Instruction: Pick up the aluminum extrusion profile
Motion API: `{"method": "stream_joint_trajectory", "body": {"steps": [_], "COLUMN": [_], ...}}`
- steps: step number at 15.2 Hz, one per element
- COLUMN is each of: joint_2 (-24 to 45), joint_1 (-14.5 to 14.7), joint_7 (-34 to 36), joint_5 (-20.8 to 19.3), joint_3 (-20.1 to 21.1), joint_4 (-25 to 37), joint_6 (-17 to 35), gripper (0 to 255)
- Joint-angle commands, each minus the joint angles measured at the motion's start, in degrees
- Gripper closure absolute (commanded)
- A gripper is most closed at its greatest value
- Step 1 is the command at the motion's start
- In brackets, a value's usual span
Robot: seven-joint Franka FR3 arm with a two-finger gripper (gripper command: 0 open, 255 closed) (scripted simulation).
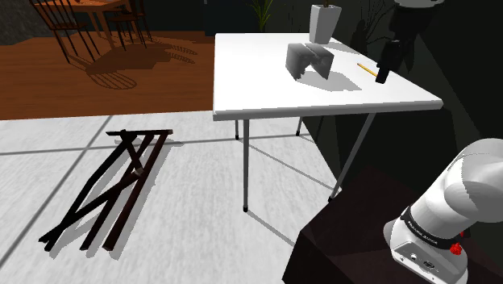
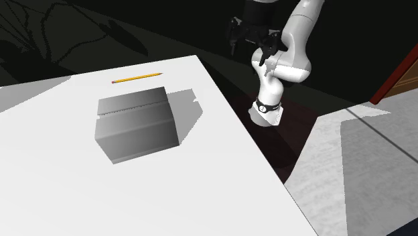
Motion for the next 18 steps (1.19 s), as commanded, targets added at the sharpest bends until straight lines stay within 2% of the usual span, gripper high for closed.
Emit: {"method": "stream_joint_trajectory", "body": {"steps": [1,10,18], "joint_2": [0.0,20.4,39.2], "joint_1": [0.0,-2.0,-3.6], "joint_7": [0.0,-0.8,-2.5], "joint_5": [0.0,-0.4,1.4], "joint_3": [0.0,-3.9,-7.4], "joint_4": [0.0,16.1,35.9], "joint_6": [0.0,4.0,2.5], "gripper": [0,0,0]}}
